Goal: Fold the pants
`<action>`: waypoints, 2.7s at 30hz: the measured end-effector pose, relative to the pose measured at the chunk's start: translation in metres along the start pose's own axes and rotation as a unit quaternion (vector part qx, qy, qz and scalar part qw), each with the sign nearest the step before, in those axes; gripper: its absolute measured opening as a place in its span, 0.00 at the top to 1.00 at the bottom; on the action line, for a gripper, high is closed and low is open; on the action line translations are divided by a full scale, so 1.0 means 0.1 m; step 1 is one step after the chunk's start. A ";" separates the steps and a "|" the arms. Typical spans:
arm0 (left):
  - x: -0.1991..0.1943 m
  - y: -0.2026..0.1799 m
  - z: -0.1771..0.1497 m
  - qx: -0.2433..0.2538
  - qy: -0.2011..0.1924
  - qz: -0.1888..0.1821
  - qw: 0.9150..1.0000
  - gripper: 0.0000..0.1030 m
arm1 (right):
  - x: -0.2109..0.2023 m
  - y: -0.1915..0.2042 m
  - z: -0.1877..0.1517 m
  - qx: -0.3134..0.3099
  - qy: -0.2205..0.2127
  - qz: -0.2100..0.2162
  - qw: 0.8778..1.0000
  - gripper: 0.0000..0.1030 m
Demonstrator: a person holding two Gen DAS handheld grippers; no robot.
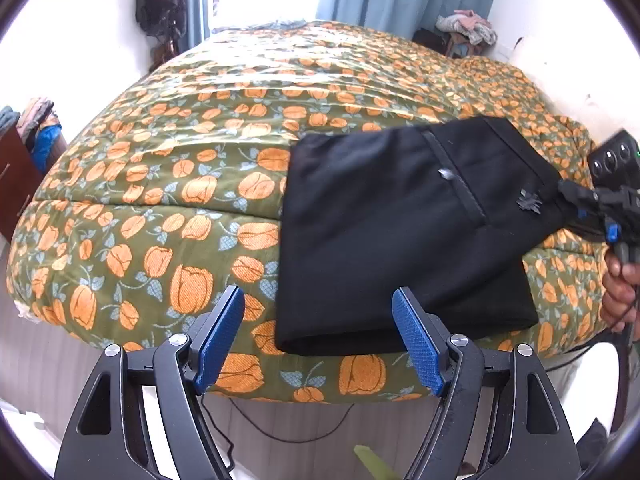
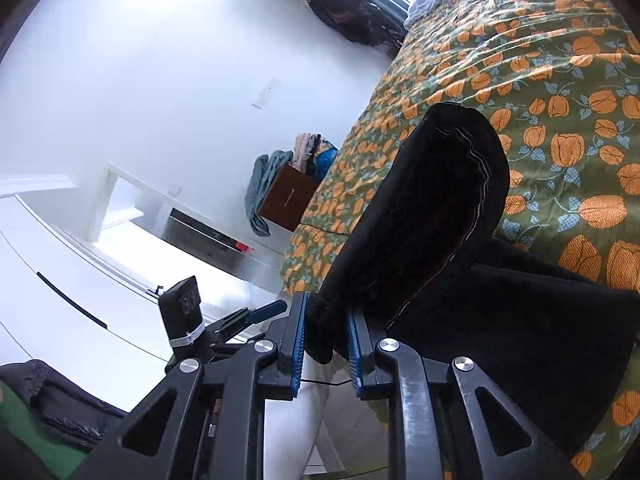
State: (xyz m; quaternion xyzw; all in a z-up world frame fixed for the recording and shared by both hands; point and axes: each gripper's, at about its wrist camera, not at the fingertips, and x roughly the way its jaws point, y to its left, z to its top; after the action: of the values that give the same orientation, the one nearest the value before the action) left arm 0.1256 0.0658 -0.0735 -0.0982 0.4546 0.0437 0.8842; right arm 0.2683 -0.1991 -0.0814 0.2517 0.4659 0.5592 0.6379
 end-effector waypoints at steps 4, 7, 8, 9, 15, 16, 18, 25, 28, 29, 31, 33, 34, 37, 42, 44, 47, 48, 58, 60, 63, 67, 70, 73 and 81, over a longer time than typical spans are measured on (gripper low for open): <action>0.04 -0.01 -0.03 0.000 0.006 -0.004 1.000 0.24 | -0.30 0.02 -0.18 0.010 -0.023 -0.003 1.000 0.82; 0.07 -0.05 -0.06 0.002 0.012 -0.009 1.000 0.24 | -0.59 -0.06 -0.28 0.025 -0.043 -0.012 0.999 0.82; 0.08 -0.07 -0.06 0.005 0.012 -0.010 1.000 0.24 | -0.67 -0.10 -0.34 0.034 -0.053 -0.014 0.998 0.82; 0.09 -0.10 -0.07 0.009 0.014 -0.012 1.000 0.24 | -0.72 -0.16 -0.38 0.045 -0.061 -0.013 0.997 0.82; 0.23 -0.25 -0.12 0.037 0.031 -0.008 0.999 0.24 | -0.90 -0.83 -0.86 0.108 -0.061 -0.073 0.990 0.82; 0.25 -0.27 -0.13 0.040 0.034 -0.006 0.999 0.24 | -0.87 -0.97 -0.96 0.123 -0.053 -0.091 0.987 0.82; 0.26 -0.29 -0.14 0.048 0.035 0.002 0.998 0.24 | -0.82 -1.13 -1.08 0.140 -0.048 -0.104 0.984 0.82; 0.30 -0.25 -0.06 0.047 0.026 0.026 0.998 0.24 | -0.95 -0.52 -0.80 0.046 -0.054 -0.231 0.970 0.68; 0.38 -0.39 -0.02 0.058 0.017 0.024 0.998 0.24 | -0.90 -0.12 -0.47 -0.025 -0.064 -0.243 0.968 0.68; 0.43 -0.45 -0.02 0.067 0.019 0.026 0.997 0.24 | -0.84 0.03 -0.35 -0.053 -0.066 -0.249 0.965 0.68; 0.53 -0.58 -0.05 0.088 0.025 0.027 0.995 0.24 | -0.64 0.24 -0.14 -0.098 -0.069 -0.270 0.955 0.67; 0.64 -0.69 -0.13 0.115 0.042 0.030 0.992 0.24 | -0.42 0.29 0.02 -0.123 -0.071 -0.285 0.948 0.67; 0.71 -0.74 -0.19 0.132 0.055 0.029 0.989 0.24 | -0.30 0.25 0.05 -0.125 -0.067 -0.295 0.945 0.67; 0.76 -0.86 -0.32 0.166 0.059 0.041 0.984 0.22 | 0.01 -0.32 0.01 -0.094 -0.011 -0.368 0.925 0.70; 0.68 -0.82 -0.26 0.151 0.062 0.047 0.985 0.22 | -0.16 -0.68 -0.34 -0.040 -0.015 -0.376 0.926 0.77; 0.67 -0.81 -0.25 0.142 0.063 0.049 0.987 0.22 | -0.27 -0.44 -0.43 -0.057 -0.030 -0.379 0.923 0.77; 0.70 -0.85 -0.24 0.142 0.065 0.052 0.986 0.22 | -0.34 -0.05 -0.63 -0.087 -0.036 -0.370 0.924 0.74; 0.70 -0.87 -0.25 0.145 0.065 0.054 0.986 0.22 | -0.34 0.03 -0.72 -0.094 -0.034 -0.366 0.925 0.74; 0.76 -0.90 -0.26 0.147 0.073 0.056 0.985 0.19 | -0.03 0.15 -1.24 -0.117 -0.019 -0.393 0.912 0.74; 0.82 -0.87 -0.29 0.139 0.080 0.055 0.986 0.17 | 0.01 0.05 -1.28 -0.102 -0.015 -0.394 0.913 0.74; 0.86 -0.79 -0.32 0.115 0.082 0.047 0.989 0.11 | 0.04 -0.03 -1.31 -0.075 -0.021 -0.393 0.916 0.74; 0.88 -0.74 -0.35 0.102 0.083 0.039 0.991 0.08 | 0.05 -0.05 -1.36 -0.068 -0.036 -0.397 0.915 0.74; 0.85 -0.76 -0.35 0.101 0.083 0.041 0.991 0.08 | 0.04 -0.09 -1.40 -0.060 -0.050 -0.392 0.917 0.74; 0.75 -0.76 -0.32 0.093 0.079 0.032 0.992 0.08 | 0.05 -0.08 -1.43 -0.062 -0.058 -0.392 0.916 0.74; 0.88 -0.71 0.06 0.095 0.044 0.056 0.993 0.07 | 0.07 -0.10 -1.46 -0.066 -0.063 -0.391 0.916 0.74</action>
State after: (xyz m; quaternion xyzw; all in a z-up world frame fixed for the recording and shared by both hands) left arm 0.1929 -0.0032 -0.1321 0.0104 0.5001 0.0454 0.8647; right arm 0.1450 -0.2243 -0.1555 0.0418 0.4476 0.2778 0.8490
